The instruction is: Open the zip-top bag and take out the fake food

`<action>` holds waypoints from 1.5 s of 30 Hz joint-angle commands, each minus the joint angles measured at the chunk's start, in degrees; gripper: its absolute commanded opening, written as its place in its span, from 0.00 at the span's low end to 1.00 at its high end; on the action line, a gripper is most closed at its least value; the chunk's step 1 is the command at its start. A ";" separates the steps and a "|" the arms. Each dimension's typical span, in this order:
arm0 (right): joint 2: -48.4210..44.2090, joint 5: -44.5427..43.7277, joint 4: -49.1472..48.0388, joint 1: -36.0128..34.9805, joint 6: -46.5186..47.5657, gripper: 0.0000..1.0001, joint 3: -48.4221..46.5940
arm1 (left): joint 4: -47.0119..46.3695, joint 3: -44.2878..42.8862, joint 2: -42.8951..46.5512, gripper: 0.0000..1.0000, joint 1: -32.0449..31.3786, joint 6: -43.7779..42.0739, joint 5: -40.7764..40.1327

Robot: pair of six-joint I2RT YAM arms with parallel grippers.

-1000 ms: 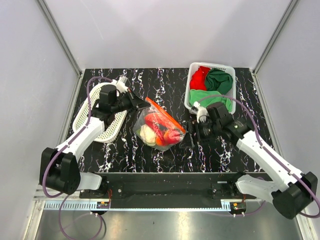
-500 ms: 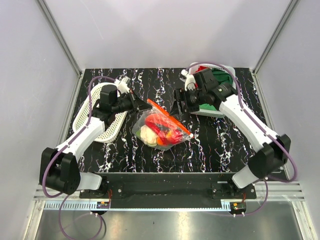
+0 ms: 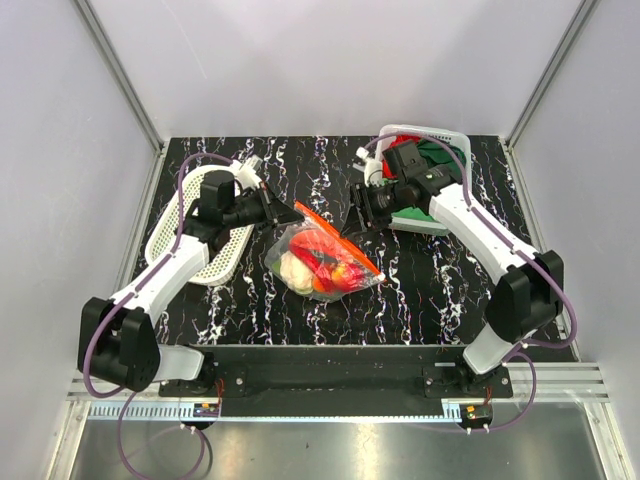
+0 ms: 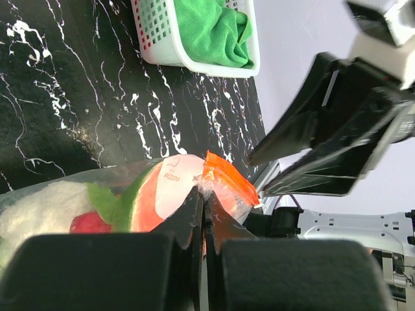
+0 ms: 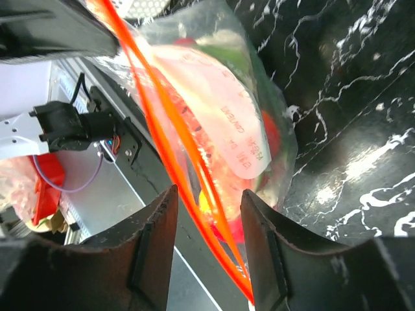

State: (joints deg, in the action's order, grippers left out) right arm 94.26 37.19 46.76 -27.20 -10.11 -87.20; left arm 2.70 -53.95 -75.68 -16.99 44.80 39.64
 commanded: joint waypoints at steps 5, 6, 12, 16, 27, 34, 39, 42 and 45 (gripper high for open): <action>-1.18 4.91 -4.49 -0.22 0.18 0.49 3.96 | -0.15 -2.03 2.12 0.00 -0.85 -0.59 1.76; -1.18 5.52 -4.57 -0.31 0.61 0.49 4.05 | -0.15 -2.12 2.29 0.00 -0.94 -0.50 1.76; -1.97 6.59 -5.10 -1.19 1.23 0.49 5.63 | 0.20 -2.73 1.85 0.00 -1.81 -0.24 1.32; -2.24 6.67 -5.89 -1.28 1.15 0.46 7.39 | 0.11 -3.44 1.50 0.00 -2.60 -0.15 0.97; -9.26 -0.79 -11.96 -1.28 -2.36 0.00 14.86 | 2.99 -6.33 0.89 0.00 -4.63 -0.23 -0.52; -18.22 -2.56 -11.96 -1.28 -11.76 0.00 17.15 | 11.97 -10.64 2.37 0.43 -6.38 -4.45 -7.98; -21.66 -3.61 -14.06 -1.19 -17.40 0.00 18.99 | 14.79 -13.28 11.42 0.55 -10.59 -10.16 -20.27; -22.28 -3.36 -15.21 -1.28 -18.45 0.00 21.27 | 15.05 -14.77 13.98 0.56 -12.71 -9.12 -20.92; -22.27 -2.39 -17.23 -1.28 -20.56 0.00 22.86 | 16.28 -16.53 12.49 0.48 -15.43 -3.42 -19.26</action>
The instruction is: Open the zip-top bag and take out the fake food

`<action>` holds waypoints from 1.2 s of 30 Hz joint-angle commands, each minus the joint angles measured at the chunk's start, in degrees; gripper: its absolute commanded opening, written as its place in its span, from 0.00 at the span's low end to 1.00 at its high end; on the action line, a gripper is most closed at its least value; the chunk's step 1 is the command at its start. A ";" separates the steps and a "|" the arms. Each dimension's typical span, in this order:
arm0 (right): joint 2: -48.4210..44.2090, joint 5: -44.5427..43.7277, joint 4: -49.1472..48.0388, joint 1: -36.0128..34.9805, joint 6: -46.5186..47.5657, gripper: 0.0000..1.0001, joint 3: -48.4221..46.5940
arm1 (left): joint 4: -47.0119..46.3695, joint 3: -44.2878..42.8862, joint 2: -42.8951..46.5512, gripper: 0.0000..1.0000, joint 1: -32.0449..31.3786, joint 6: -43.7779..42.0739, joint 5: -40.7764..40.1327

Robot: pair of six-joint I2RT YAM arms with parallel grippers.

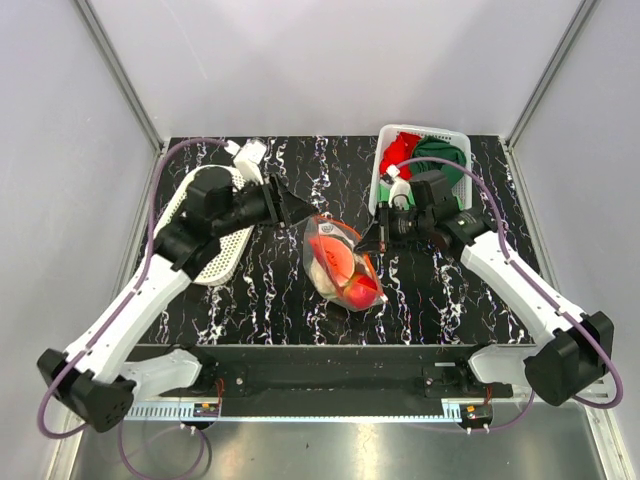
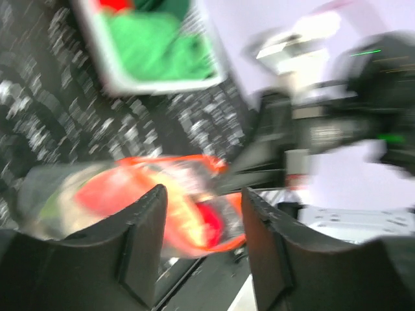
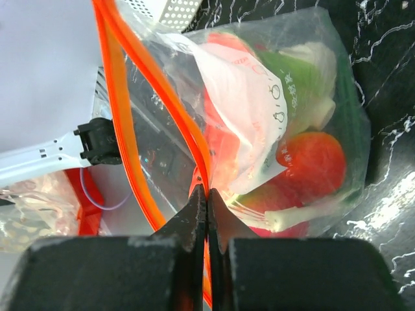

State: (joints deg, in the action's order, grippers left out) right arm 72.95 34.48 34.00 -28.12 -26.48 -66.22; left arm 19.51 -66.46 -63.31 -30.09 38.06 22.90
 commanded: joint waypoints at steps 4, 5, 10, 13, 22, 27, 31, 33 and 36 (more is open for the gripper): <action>-1.75 0.15 -7.01 -0.36 -5.95 0.00 3.72 | 5.87 -5.88 -4.79 0.35 -9.45 12.97 -6.45; -1.93 0.41 -7.28 -0.36 -6.30 0.00 3.73 | 8.07 -5.44 -5.59 0.29 -10.07 14.22 -6.72; -3.59 0.24 -7.10 -0.53 -7.00 0.00 2.23 | 8.71 -7.80 -11.12 0.27 -13.76 13.19 -8.56; -5.00 -1.25 -7.37 -0.45 -7.88 0.00 2.49 | 10.72 -9.92 -13.50 0.26 -15.35 10.29 -12.34; -5.71 -2.40 -7.63 -0.45 -8.06 0.00 2.41 | 20.47 -10.89 -18.08 0.29 -16.93 5.01 -19.28; -5.45 -2.31 -8.25 -0.45 -9.03 0.00 3.28 | 25.23 -12.29 -20.79 0.43 -17.98 2.81 -22.10; -5.10 -1.87 -8.69 -0.45 -9.38 0.00 3.81 | 25.93 -12.21 -21.94 0.63 -19.75 1.84 -22.72; -5.10 -1.78 -8.77 -0.36 -9.47 0.00 4.34 | 26.28 -12.20 -22.38 0.68 -20.53 1.66 -24.65; -5.45 -1.70 -9.04 -0.36 -9.91 0.00 5.13 | 27.07 -12.12 -22.82 0.78 -21.76 1.40 -26.84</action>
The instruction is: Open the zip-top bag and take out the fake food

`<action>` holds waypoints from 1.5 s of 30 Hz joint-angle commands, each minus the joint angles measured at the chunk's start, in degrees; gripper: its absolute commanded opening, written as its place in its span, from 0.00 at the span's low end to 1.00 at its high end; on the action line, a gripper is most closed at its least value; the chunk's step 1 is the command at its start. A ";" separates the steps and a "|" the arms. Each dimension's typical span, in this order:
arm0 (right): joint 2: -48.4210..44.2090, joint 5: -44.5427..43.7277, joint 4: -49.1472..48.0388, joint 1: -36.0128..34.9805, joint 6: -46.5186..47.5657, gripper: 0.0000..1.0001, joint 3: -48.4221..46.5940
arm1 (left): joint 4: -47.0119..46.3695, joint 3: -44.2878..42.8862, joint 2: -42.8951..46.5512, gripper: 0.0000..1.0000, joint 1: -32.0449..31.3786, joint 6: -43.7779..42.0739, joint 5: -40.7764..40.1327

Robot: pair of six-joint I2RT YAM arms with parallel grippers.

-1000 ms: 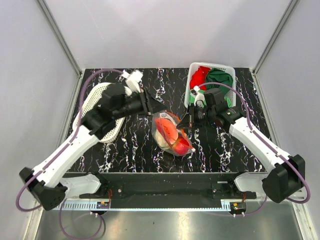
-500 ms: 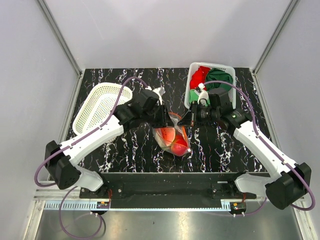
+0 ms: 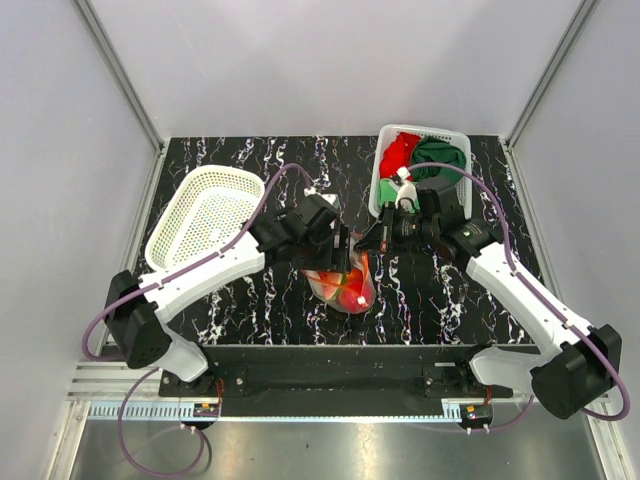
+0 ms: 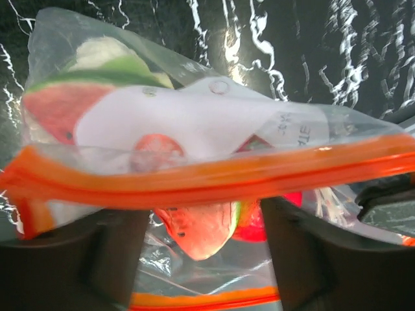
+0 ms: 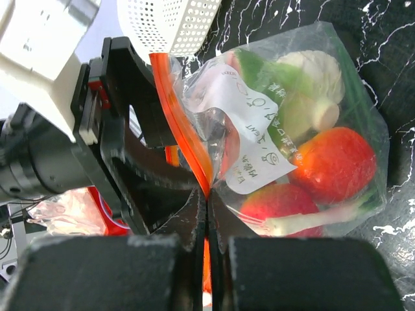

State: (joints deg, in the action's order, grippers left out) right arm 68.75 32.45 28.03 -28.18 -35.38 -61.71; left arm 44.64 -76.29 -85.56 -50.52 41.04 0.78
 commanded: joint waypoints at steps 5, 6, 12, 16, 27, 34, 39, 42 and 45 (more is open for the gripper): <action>-2.13 0.42 -3.16 -0.38 -1.19 0.00 1.42 | 2.55 -1.40 -1.72 0.82 -1.86 -0.26 -7.62; -2.13 0.51 -3.16 -0.38 -1.19 0.00 1.51 | 2.47 -1.49 -2.33 0.82 -1.86 -0.17 -8.15; -3.36 0.34 -3.07 -0.38 -1.19 0.00 3.26 | 2.47 -2.99 -5.84 0.82 -1.86 -1.13 -10.97; -3.71 0.34 -2.98 -0.38 -1.10 0.00 3.88 | 2.03 -3.07 -6.90 0.80 -1.86 -1.57 -12.64; -4.94 -0.89 -1.67 -0.38 1.53 0.00 4.23 | -0.17 -5.18 -4.27 0.19 -1.77 -4.65 -7.81; -6.08 -0.63 -0.96 -0.38 4.52 0.00 5.81 | -0.34 -8.78 -2.86 0.03 -1.42 -3.51 0.44; -8.28 1.31 -0.87 -0.47 4.88 0.00 9.15 | -0.61 -12.21 -2.95 0.00 0.95 1.75 3.35; -10.12 0.26 -0.70 -0.47 4.61 0.00 10.91 | -1.13 -13.44 -2.86 0.00 2.62 6.40 5.81; -10.74 -0.63 -0.43 -0.47 4.61 0.00 10.91 | -2.45 -11.61 -1.81 0.00 4.55 12.98 8.97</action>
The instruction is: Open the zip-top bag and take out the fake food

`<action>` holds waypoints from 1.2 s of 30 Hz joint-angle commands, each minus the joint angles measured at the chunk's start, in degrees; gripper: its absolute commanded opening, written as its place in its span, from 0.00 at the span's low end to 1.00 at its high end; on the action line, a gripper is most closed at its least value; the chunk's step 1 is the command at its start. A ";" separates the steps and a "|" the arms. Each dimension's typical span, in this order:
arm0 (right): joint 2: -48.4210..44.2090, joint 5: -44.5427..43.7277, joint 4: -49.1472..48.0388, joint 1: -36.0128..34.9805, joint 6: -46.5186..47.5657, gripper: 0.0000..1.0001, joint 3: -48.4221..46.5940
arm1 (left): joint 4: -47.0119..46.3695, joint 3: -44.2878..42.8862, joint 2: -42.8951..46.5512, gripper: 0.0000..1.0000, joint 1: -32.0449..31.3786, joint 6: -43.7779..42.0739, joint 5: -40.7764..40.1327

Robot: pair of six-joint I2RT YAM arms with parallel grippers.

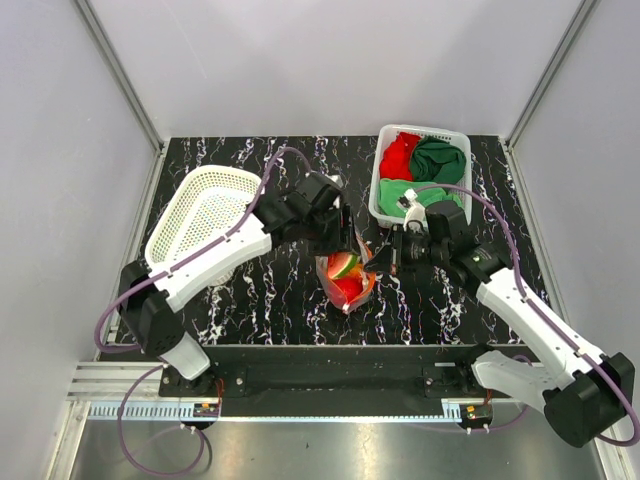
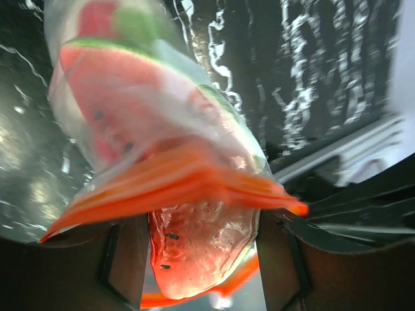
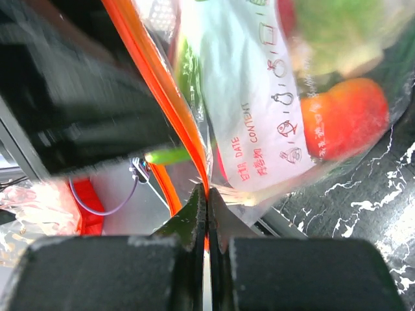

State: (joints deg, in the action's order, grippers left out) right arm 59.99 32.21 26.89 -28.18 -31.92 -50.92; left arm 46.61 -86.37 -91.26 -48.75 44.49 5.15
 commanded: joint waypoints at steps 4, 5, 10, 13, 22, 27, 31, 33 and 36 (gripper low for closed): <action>-1.10 0.14 0.79 -0.47 1.77 0.00 -0.68 | -13.10 4.97 9.16 0.00 4.37 18.52 5.92; -1.19 -0.21 0.70 -0.47 1.69 0.00 -0.68 | -15.21 5.85 9.61 0.00 4.63 20.96 7.15; -1.28 -7.32 2.54 -0.55 0.63 0.00 -2.16 | -21.74 8.58 9.09 0.00 5.86 24.59 22.06; -0.40 -11.19 4.21 -0.38 0.37 0.00 -4.44 | -22.87 11.99 11.53 0.00 5.42 22.93 24.73; 3.03 -15.68 6.94 -0.29 1.86 0.00 -9.37 | -31.22 20.80 23.66 0.00 4.81 11.07 32.73; 2.42 -17.35 9.48 -0.29 3.97 0.00 -11.13 | -25.89 20.81 31.74 0.00 5.24 3.95 22.07; 0.93 -18.32 12.56 -0.29 4.94 0.00 -12.01 | -7.80 16.15 32.73 0.00 7.44 1.91 -2.11; -0.47 -17.53 12.92 -0.29 4.94 0.00 -12.01 | 0.65 15.00 31.51 0.00 10.93 3.58 -13.60; -1.80 -16.04 13.10 -0.29 4.68 0.00 -11.75 | 1.56 16.40 29.75 0.00 18.56 4.46 -18.67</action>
State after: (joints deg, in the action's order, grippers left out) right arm 61.56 15.68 39.03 -28.27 -28.42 -60.01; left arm 38.57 -69.73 -58.65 -38.20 49.34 5.34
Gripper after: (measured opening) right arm 0.010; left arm 0.593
